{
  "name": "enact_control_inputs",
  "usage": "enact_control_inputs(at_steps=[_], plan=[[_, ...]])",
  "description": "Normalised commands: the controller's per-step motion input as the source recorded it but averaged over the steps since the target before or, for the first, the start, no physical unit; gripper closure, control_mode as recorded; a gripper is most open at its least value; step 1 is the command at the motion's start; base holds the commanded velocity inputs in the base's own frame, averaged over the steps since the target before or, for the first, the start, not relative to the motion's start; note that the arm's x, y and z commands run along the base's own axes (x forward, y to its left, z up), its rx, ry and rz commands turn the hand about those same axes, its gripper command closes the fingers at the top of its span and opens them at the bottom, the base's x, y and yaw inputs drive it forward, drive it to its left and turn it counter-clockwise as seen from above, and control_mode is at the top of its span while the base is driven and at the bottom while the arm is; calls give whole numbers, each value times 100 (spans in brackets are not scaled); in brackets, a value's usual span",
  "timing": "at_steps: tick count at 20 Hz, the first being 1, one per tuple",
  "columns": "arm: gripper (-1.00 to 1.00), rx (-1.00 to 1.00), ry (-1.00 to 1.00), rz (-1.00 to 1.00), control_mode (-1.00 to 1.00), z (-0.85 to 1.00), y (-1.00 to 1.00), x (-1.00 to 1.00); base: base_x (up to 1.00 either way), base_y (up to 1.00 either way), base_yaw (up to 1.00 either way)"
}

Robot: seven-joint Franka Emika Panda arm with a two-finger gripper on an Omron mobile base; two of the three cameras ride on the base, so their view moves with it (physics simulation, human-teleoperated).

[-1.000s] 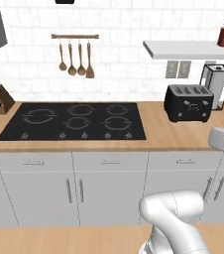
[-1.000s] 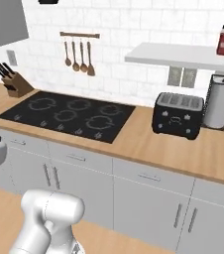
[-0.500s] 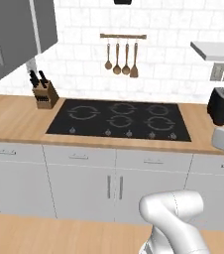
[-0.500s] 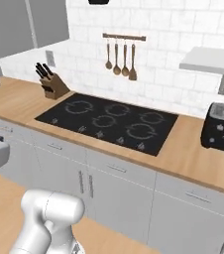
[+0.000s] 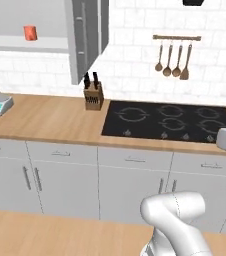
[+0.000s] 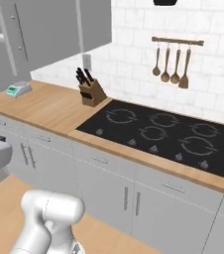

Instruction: Gather all objects into one cabinet and sort the glasses and bowls to opposite sides.

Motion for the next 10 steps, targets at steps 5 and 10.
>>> enact_control_inputs(at_steps=[5,10], plan=[[-100,0,0,0,100,0,0,0,0,100,-4],[-100,0,0,0,100,0,0,0,1,95,-11]])
